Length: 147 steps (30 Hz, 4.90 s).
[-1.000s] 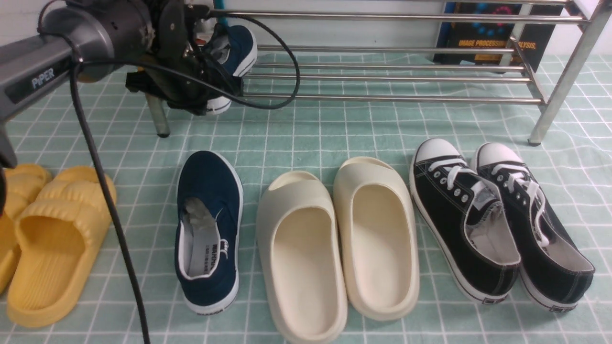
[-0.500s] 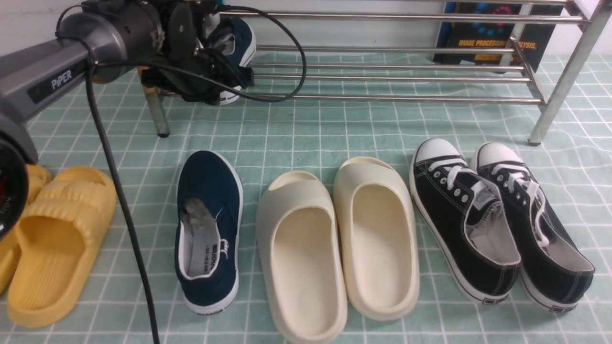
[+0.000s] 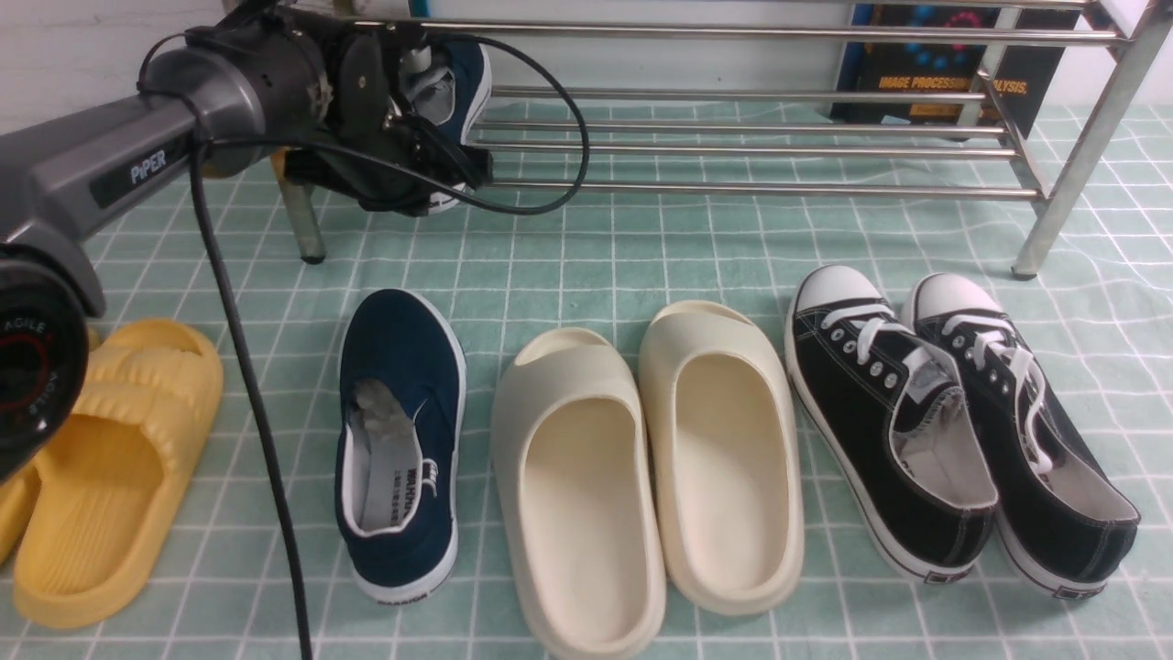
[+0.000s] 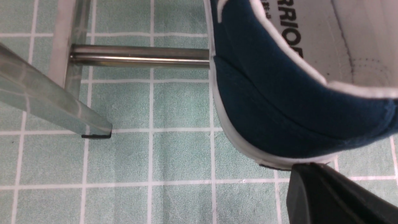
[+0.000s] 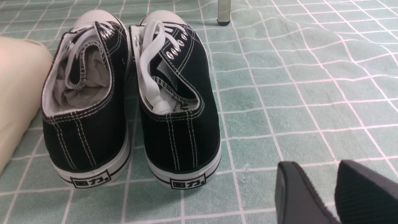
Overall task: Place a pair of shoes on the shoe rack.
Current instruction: Use the left arm to put a shoe into the shoe rack, then use the left arm to grab the shoe closest to it, then use the left arm to put a shoe into the shoe rack
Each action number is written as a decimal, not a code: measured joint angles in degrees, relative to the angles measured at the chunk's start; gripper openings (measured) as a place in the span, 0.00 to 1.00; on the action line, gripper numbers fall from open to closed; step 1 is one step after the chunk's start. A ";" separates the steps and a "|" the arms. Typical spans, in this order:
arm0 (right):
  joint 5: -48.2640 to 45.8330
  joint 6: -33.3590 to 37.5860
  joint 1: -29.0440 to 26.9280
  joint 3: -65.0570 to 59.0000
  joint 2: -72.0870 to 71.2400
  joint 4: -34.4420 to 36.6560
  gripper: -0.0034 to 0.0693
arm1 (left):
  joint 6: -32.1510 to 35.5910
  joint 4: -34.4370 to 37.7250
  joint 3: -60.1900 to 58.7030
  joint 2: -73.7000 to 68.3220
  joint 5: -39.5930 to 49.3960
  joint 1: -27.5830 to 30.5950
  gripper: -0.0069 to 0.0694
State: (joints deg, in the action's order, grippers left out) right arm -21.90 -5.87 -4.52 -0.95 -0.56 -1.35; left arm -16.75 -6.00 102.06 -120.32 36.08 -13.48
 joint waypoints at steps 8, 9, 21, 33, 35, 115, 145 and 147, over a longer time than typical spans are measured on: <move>0.00 0.00 0.00 0.00 0.00 0.00 0.38 | -1.69 0.00 1.01 -0.25 0.20 1.10 0.32; 0.00 0.00 0.00 0.00 0.00 0.00 0.38 | -1.69 0.00 1.23 -0.25 0.54 1.17 0.36; 0.00 0.00 0.00 0.00 0.00 0.00 0.38 | 0.46 0.84 9.92 7.65 19.20 1.08 0.52; 0.00 0.00 0.00 0.00 0.00 0.00 0.38 | 5.26 7.31 7.55 22.00 34.86 1.08 0.52; 0.00 0.00 0.00 0.00 0.00 0.00 0.38 | 5.11 9.60 0.64 26.61 35.06 1.08 0.52; 0.00 0.00 0.00 0.00 0.00 0.00 0.38 | 6.30 20.65 37.76 -16.88 29.86 1.15 0.08; 0.00 0.00 0.00 0.00 0.00 0.00 0.38 | 7.20 21.18 42.99 -16.71 30.25 1.15 0.44; 0.00 0.00 0.00 0.00 0.00 0.00 0.38 | 7.20 21.18 43.94 -16.71 31.68 1.15 0.42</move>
State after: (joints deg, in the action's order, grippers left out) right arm -21.90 -5.87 -4.52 -0.95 -0.56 -1.35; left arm -9.55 15.18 146.00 -137.03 67.76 -12.33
